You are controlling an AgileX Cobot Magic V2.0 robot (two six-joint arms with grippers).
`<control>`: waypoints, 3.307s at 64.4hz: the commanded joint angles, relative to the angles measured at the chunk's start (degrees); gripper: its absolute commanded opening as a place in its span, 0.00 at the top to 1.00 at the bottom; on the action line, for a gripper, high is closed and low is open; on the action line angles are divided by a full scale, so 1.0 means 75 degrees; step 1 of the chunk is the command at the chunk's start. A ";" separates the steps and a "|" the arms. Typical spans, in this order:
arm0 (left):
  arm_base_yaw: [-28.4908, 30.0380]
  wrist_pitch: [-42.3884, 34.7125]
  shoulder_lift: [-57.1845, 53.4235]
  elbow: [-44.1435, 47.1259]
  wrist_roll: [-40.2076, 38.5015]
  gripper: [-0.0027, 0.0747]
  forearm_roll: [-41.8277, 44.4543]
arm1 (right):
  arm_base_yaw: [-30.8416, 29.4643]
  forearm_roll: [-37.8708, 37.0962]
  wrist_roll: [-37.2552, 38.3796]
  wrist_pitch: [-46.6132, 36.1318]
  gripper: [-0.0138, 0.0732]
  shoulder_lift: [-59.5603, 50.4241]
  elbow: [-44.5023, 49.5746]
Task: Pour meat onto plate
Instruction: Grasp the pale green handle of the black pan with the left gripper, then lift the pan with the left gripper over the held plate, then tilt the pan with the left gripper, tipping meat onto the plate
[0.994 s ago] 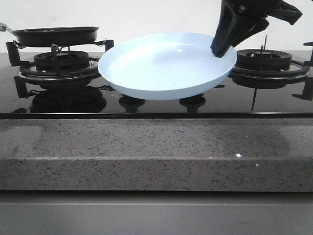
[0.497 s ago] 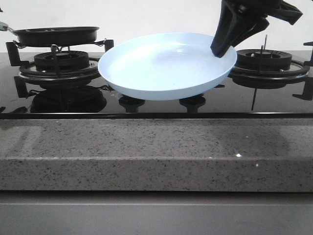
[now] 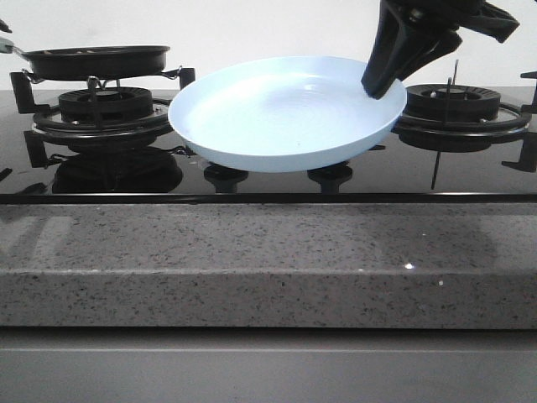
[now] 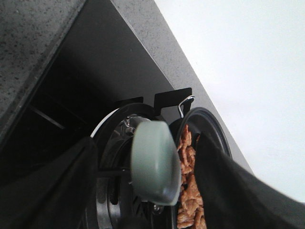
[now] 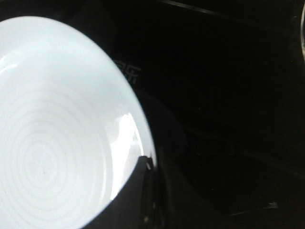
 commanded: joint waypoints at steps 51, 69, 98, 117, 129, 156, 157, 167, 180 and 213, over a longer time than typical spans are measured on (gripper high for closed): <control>0.0096 0.0932 -0.0336 -0.0263 0.0164 0.99 -0.1416 | -0.0019 0.0199 -0.0064 -0.0297 0.91 -0.0329 -0.0204; 0.0253 0.2140 -0.0441 -0.0263 0.0516 0.99 -0.2760 | -0.0019 0.0199 -0.0064 -0.0297 0.91 -0.0329 -0.0204; -0.0938 0.1083 -0.2270 -0.0263 0.1319 0.99 -0.1308 | -0.0019 0.0198 -0.0064 -0.0298 0.91 -0.0329 -0.0204; -0.2429 -0.0208 -0.3085 -0.0263 0.1331 0.99 0.0124 | -0.0019 0.0198 -0.0064 -0.0298 0.91 -0.0329 -0.0204; -0.3536 -0.0945 -0.3332 -0.0644 0.1330 0.99 0.1991 | -0.0019 0.0198 -0.0064 -0.0298 0.91 -0.0329 -0.0204; -0.6319 -0.2577 -0.4015 -0.0864 0.0393 0.99 0.6770 | -0.0019 0.0198 -0.0064 -0.0298 0.91 -0.0329 -0.0204; -0.6409 -0.2619 -0.4016 -0.0864 0.0298 0.99 0.6973 | -0.0019 0.0198 -0.0064 -0.0298 0.91 -0.0329 -0.0204; -0.7203 -0.2885 -0.4068 -0.0864 -0.0132 0.99 0.8448 | -0.0019 0.0198 -0.0064 -0.0298 0.91 -0.0329 -0.0204; -0.7825 -0.2957 -0.4068 -0.0864 -0.0406 0.99 0.9715 | -0.0019 0.0198 -0.0064 -0.0298 0.91 -0.0329 -0.0204; -0.9291 -0.2821 -0.4265 -0.0864 -0.2848 0.99 1.3618 | -0.0019 0.0198 -0.0064 -0.0298 0.91 -0.0329 -0.0204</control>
